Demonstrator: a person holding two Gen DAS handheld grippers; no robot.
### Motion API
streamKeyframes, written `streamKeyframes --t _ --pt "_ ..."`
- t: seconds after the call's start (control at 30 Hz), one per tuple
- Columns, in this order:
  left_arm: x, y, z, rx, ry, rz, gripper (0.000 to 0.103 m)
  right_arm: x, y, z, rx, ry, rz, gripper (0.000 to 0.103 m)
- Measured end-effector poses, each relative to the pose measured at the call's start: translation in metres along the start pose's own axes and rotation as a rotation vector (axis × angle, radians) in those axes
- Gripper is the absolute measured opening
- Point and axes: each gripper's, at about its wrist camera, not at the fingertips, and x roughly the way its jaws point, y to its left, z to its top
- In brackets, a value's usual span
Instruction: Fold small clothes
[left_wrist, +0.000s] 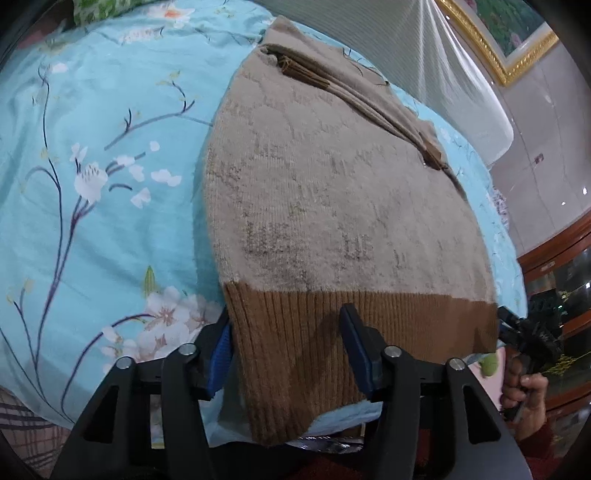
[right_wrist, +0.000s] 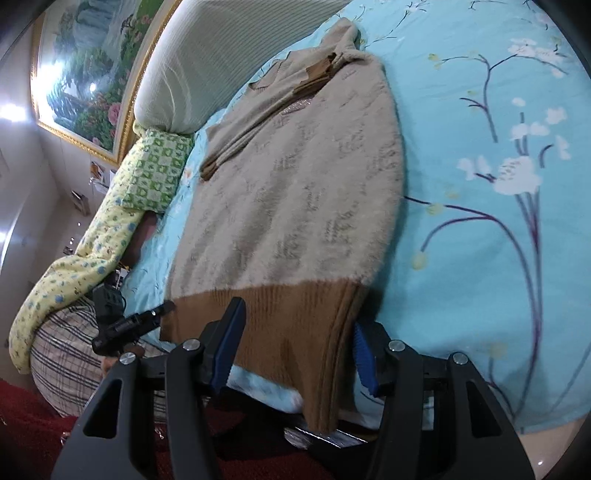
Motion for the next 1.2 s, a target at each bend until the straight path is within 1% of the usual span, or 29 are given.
streamKeyframes --t 0.07,0.1,0.13,0.2,0.27,0.3,0.33,0.37,0.4,0.43,0.47,0.53,0.6,0.63,0.7,0.8,0.9,0.97,1.03,1.1,1.2 --pt "0.0 0.007 0.003 -0.042 0.01 -0.05 0.065 -0.001 0.001 -0.001 -0.023 0.013 0.001 0.053" --pt "0.001 0.009 0.005 -0.059 0.015 -0.067 0.065 -0.001 0.001 -0.002 -0.022 0.016 0.004 0.052" --pt "0.001 0.009 0.006 -0.062 0.019 -0.069 0.066 -0.001 0.0 -0.003 -0.017 0.016 0.006 0.048" --pt "0.003 0.005 0.008 -0.03 0.028 -0.053 0.064 -0.001 -0.004 -0.003 0.0 0.015 0.011 0.041" --pt "0.003 0.0 0.006 0.018 0.027 -0.026 0.063 0.0 -0.01 -0.004 0.02 0.011 0.018 0.029" --pt "0.003 -0.003 0.005 0.04 0.024 -0.01 0.06 0.0 -0.013 -0.004 0.028 0.009 0.017 0.025" --pt "0.003 -0.004 0.004 0.058 0.016 0.013 0.049 0.001 -0.015 -0.005 0.037 0.01 0.018 0.018" --pt "0.002 -0.005 0.003 0.07 0.007 0.034 0.032 0.002 -0.016 -0.006 0.043 0.012 0.021 0.012" --pt "0.002 -0.003 0.003 0.071 0.003 0.031 0.021 0.003 -0.017 -0.006 0.047 0.015 0.025 0.011" --pt "0.001 0.001 0.004 0.057 0.012 -0.001 0.008 0.002 -0.017 -0.006 0.046 0.012 0.028 0.01" --pt "0.001 0.005 0.004 0.038 0.014 -0.029 0.006 0.002 -0.017 -0.006 0.04 0.01 0.034 0.01" --pt "-0.001 0.004 0.005 0.036 -0.006 -0.035 0.005 0.0 -0.013 -0.006 0.025 0.006 0.048 0.009" --pt "-0.008 -0.004 0.008 0.074 -0.046 -0.041 0.005 -0.003 -0.012 -0.003 0.031 -0.013 0.093 0.009" --pt "-0.011 -0.008 0.009 0.083 -0.06 -0.049 0.005 -0.007 -0.011 0.001 0.035 -0.033 0.13 0.009" --pt "-0.019 -0.016 0.017 0.093 -0.102 -0.077 0.005 -0.012 -0.005 0.007 0.029 -0.063 0.169 0.009" --pt "-0.034 -0.027 0.04 0.103 -0.187 -0.117 0.005 -0.021 0.005 0.025 0.015 -0.119 0.224 0.009" --pt "-0.041 -0.036 0.07 0.106 -0.252 -0.144 0.004 -0.026 0.015 0.054 -0.016 -0.165 0.253 0.009" --pt "-0.044 -0.04 0.095 0.111 -0.288 -0.154 0.004 -0.025 0.018 0.08 -0.028 -0.19 0.267 0.009" --pt "-0.041 -0.048 0.124 0.123 -0.328 -0.147 0.004 -0.021 0.023 0.107 -0.046 -0.209 0.264 0.009" --pt "-0.041 -0.05 0.15 0.131 -0.352 -0.148 0.004 -0.014 0.029 0.143 -0.065 -0.223 0.262 0.009" --pt "-0.03 -0.06 0.193 0.144 -0.384 -0.137 0.004 -0.003 0.034 0.189 -0.079 -0.24 0.252 0.009"
